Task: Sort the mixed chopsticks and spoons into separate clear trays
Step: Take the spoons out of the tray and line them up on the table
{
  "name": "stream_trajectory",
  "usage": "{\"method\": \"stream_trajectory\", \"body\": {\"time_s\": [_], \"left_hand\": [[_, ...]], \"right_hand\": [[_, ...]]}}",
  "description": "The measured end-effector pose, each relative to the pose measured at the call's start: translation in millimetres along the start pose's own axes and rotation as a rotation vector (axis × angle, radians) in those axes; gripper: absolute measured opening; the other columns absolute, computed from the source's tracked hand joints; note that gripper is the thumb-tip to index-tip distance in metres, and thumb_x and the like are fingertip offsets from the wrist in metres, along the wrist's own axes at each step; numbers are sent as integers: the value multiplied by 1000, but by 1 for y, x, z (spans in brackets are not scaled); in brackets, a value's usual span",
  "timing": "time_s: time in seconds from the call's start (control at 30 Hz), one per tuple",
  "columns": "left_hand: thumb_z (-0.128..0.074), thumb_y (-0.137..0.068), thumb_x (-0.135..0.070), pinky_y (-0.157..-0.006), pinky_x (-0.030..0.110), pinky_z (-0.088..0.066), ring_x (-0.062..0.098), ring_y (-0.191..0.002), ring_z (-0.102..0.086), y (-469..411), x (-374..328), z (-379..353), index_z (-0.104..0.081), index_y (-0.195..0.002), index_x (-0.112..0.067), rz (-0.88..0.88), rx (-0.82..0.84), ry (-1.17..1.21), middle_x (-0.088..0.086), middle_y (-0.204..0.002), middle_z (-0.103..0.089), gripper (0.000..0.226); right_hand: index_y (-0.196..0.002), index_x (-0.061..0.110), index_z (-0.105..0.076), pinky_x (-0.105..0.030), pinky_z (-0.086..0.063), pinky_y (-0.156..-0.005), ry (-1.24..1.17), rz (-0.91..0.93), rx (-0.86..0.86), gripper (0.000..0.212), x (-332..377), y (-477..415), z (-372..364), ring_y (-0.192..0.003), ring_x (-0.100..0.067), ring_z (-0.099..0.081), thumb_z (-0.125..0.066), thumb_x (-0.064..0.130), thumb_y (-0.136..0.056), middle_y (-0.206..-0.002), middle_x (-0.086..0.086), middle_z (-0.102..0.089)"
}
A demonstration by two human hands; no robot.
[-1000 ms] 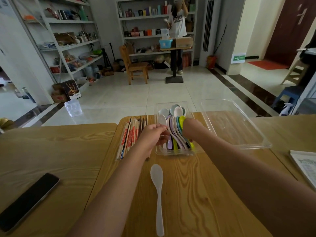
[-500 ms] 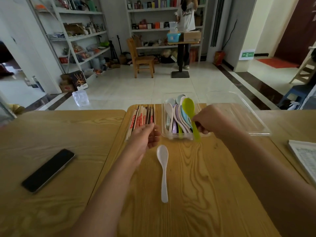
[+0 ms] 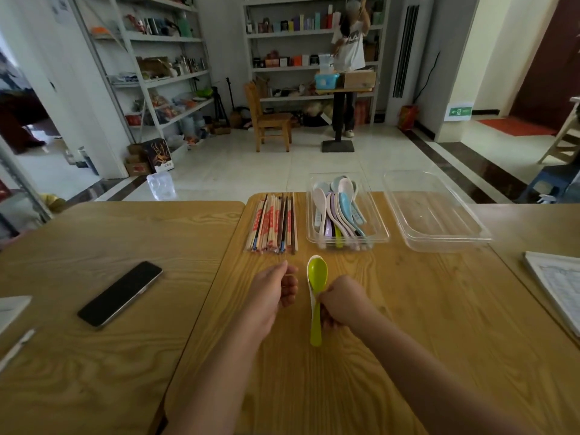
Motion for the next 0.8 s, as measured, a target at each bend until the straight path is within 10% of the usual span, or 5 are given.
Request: {"method": "stream_trajectory", "body": {"time_s": [0.8], "left_hand": [[-46, -103, -26, -57, 26, -47, 15, -62, -58, -17, -13, -17, -65, -92, -7, -25, 52, -5, 5, -70, -62, 29]], "right_hand": [[-95, 10, -63, -22, -46, -42, 72, 122, 40, 14, 19, -24, 14, -40, -9, -54, -57, 23, -98, -66, -4, -63]]}}
Point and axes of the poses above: each hand's wrist, its own y-axis away from the middle knuckle, its own z-axis out of the back of the hand, x = y × z, the point moved 10 cm from there along -y, towards the middle knuckle
